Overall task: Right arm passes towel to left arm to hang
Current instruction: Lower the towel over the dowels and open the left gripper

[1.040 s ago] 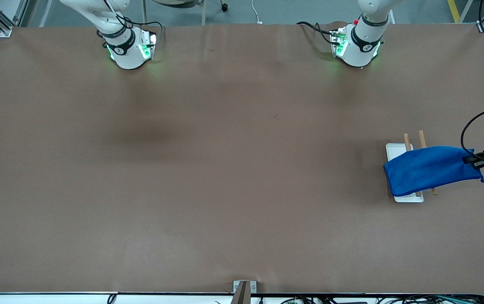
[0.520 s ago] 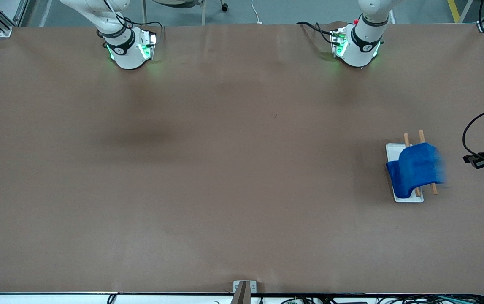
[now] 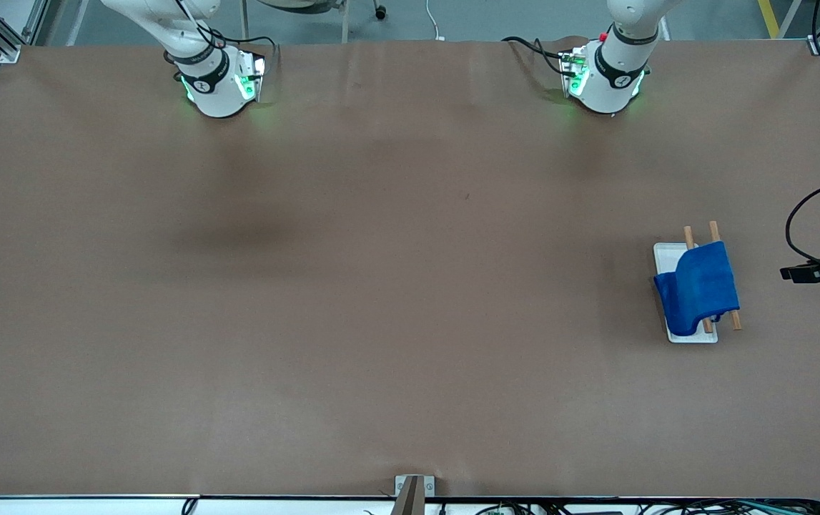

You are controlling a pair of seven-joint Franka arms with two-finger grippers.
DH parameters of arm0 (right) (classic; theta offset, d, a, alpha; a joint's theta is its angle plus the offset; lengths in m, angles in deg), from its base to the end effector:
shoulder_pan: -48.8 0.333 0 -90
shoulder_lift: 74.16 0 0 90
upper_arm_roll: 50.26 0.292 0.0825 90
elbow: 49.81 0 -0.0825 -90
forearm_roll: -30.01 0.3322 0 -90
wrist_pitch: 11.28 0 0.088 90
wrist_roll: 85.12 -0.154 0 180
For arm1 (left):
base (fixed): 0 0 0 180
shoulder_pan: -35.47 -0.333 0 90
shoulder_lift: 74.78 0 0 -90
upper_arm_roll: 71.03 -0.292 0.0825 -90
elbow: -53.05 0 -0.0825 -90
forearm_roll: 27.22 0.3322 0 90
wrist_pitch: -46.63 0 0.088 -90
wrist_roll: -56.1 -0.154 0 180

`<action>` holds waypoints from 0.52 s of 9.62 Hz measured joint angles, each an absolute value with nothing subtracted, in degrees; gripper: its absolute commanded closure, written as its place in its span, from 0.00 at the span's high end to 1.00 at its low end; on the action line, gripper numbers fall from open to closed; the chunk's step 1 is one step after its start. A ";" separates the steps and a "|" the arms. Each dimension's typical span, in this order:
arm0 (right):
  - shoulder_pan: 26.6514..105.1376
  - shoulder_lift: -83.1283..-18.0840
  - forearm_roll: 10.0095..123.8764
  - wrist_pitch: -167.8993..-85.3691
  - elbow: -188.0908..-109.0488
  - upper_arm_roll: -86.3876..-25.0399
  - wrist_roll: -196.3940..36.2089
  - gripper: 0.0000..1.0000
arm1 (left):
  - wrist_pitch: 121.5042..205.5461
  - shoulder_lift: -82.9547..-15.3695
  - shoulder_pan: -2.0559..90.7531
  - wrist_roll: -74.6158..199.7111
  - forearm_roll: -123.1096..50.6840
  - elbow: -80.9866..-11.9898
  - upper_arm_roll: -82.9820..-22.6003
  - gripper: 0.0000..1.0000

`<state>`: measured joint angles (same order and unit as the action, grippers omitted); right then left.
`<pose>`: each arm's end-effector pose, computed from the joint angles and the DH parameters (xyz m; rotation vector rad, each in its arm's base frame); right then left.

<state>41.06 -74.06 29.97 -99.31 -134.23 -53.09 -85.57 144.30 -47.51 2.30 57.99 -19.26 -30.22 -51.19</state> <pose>0.4945 -0.0924 0.5904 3.1195 -0.3010 0.0955 0.5708 0.1817 0.3583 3.0593 0.3902 -0.2983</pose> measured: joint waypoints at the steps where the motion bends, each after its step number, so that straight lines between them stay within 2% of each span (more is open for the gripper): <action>1: 41.06 -74.05 29.96 -99.31 -134.23 -53.09 -85.57 1.00 | 144.30 -47.68 2.50 57.83 -19.26 -28.79 -50.83 1.00; 5: 41.06 -74.05 29.93 -99.33 -134.26 -53.09 -85.57 1.00 | 144.28 -52.27 3.28 63.39 -19.27 -26.38 -45.70 1.00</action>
